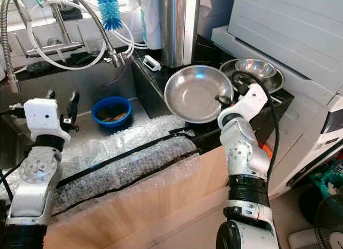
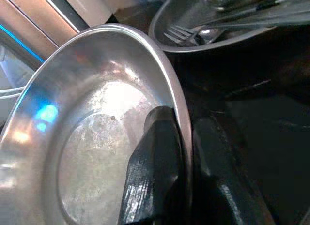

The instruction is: Kitchen organization

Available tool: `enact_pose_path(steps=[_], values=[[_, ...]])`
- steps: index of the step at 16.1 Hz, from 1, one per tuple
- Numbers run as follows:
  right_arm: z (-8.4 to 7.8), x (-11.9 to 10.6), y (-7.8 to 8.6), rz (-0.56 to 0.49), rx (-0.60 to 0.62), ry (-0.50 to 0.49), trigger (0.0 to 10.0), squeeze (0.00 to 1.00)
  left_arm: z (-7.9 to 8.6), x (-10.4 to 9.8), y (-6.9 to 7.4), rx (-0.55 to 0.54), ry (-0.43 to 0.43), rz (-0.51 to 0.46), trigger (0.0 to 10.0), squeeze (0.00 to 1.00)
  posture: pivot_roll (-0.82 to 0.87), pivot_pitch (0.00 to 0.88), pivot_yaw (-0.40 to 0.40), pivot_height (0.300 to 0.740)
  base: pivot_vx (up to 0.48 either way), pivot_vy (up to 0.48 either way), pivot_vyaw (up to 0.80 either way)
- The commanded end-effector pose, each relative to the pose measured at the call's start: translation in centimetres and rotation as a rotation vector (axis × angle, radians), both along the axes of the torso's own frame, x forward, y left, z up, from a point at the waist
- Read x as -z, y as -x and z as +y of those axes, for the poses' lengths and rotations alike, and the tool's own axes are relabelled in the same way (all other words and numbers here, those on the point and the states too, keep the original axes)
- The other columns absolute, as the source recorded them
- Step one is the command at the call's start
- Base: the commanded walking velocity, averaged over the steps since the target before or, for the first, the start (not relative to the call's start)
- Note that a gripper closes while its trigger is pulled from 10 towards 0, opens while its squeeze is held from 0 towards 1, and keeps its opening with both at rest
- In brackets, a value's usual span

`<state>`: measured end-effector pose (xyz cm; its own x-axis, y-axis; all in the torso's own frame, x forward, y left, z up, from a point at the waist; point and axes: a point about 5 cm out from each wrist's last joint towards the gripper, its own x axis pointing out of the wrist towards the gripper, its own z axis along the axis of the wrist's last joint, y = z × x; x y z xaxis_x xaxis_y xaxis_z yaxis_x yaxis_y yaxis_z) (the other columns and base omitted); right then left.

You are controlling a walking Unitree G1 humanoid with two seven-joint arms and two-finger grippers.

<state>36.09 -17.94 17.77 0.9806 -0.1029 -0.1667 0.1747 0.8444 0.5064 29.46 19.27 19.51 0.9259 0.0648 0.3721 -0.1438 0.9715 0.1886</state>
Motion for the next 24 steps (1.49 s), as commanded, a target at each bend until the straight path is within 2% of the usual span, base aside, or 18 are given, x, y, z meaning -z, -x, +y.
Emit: enact_pose_path(steps=[1, 2, 3, 4, 5, 7, 8, 9, 10, 11, 12, 13, 15, 16, 17, 18, 21, 24], values=[[0.2, -0.1, 0.0, -0.014, -0.006, 0.018, 0.0, 0.00, -0.3, -0.4, -0.1, 0.007, -0.029, -0.017, 10.0, 0.00, -0.03, 0.000, 0.028, 0.740, 0.000, 0.000, 0.00], [0.4, -1.0, 0.0, -0.093, -0.001, 0.014, 0.4, 0.00, -0.5, -0.4, -0.1, 0.013, -0.037, -0.020, 10.0, 0.00, -0.03, 0.000, 0.029, 0.740, 0.000, 0.000, 0.00], [0.4, -1.1, 0.0, -0.111, 0.001, 0.020, 0.4, 0.00, -0.5, -0.4, -0.1, 0.015, -0.044, -0.021, 10.0, 0.00, -0.03, 0.000, 0.029, 0.740, 0.000, 0.000, 0.00], [0.3, -1.9, 0.0, -0.183, 0.020, 0.009, 10.0, 0.00, -0.5, -0.5, -0.1, 0.013, -0.048, -0.029, 10.0, 0.00, -0.03, 0.000, 0.029, 0.740, 0.000, 0.000, 0.00], [0.3, -2.7, -0.1, -0.255, 0.037, 0.011, 10.0, 0.00, -0.4, -0.7, -0.1, 0.006, -0.051, -0.042, 10.0, 0.00, -0.03, 0.000, 0.027, 0.740, 0.000, 0.000, 0.00], [0.7, -4.0, 0.1, -0.356, 0.031, 0.115, 10.0, 0.00, -0.6, -1.1, -0.2, 0.006, -0.063, -0.057, 10.0, 0.00, -0.03, 0.000, 0.023, 0.740, 0.000, 0.000, 0.00], [1.1, -4.8, 0.2, -0.425, 0.008, 0.155, 10.0, 0.00, -0.7, -1.2, -0.2, 0.008, -0.068, -0.062, 10.0, 0.00, -0.03, 0.000, 0.023, 0.740, 0.000, 0.000, 0.00], [2.2, -6.2, 0.7, -0.547, -0.039, 0.166, 10.0, 0.00, -0.9, -1.7, -0.3, 0.021, -0.033, -0.076, 10.0, 0.00, -0.03, 0.000, 0.023, 0.740, 0.000, 0.000, 0.00], [2.6, -6.5, 0.8, -0.577, -0.056, 0.158, 10.0, 0.00, -1.0, -1.9, -0.3, 0.037, 0.034, -0.077, 10.0, 0.00, -0.03, 0.000, 0.020, 0.740, 0.000, 0.000, 0.00], [3.2, -6.8, 1.0, -0.609, -0.092, 0.157, 10.0, 0.00, -0.9, -2.2, -0.4, 0.070, 0.200, -0.081, 10.0, 0.00, -0.03, 0.000, 0.020, 0.740, 0.000, 0.000, 0.00], [3.4, -6.8, 1.0, -0.623, -0.104, 0.159, 10.0, 0.00, -0.9, -2.3, -0.4, 0.081, 0.237, -0.085, 10.0, 0.00, -0.03, 0.000, 0.018, 0.740, 0.000, 0.000, 0.00], [4.3, -6.8, 1.4, -0.652, -0.167, 0.134, 10.0, 0.00, -1.0, -2.4, -0.4, 0.120, 0.342, -0.087, 10.0, 0.00, -0.03, 0.000, 0.013, 0.740, 0.000, 0.000, 0.00], [5.0, -6.4, 1.8, -0.660, -0.225, 0.133, 10.0, 0.00, -1.2, -2.7, -0.3, 0.206, 0.453, -0.081, 10.0, 0.00, -0.03, 0.000, 0.012, 0.740, 0.000, 0.000, 0.00], [5.1, -6.2, 1.7, -0.650, -0.235, 0.136, 10.0, 0.00, -1.4, -2.8, -0.4, 0.248, 0.474, -0.078, 10.0, 0.00, -0.03, 0.000, 0.012, 0.740, 0.000, 0.000, 0.00], [5.7, -6.1, 1.9, -0.646, -0.270, 0.138, 10.0, 0.00, -1.9, -3.1, 0.1, 0.350, 0.504, -0.074, 10.0, 0.00, -0.03, 0.007, 0.010, 0.740, 0.000, 0.000, 0.00], [6.2, -5.9, 2.2, -0.646, -0.307, 0.137, 10.0, 0.00, -2.3, -3.2, 0.5, 0.397, 0.496, -0.066, 10.0, 0.00, -0.03, 0.009, 0.008, 0.740, 0.000, 0.000, 0.00], [8.1, -4.5, 2.9, -0.602, -0.454, 0.171, 10.0, 0.00, -3.6, -3.8, 1.1, 0.510, 0.395, -0.040, 10.0, 0.00, -0.03, 0.022, 0.004, 0.740, 0.000, 0.000, 0.00], [8.3, -4.3, 3.1, -0.593, -0.479, 0.180, 10.0, 0.00, -3.7, -4.0, 1.3, 0.544, 0.347, -0.017, 10.0, 0.00, -0.03, 0.028, 0.005, 0.740, 0.000, 0.000, 0.00]])
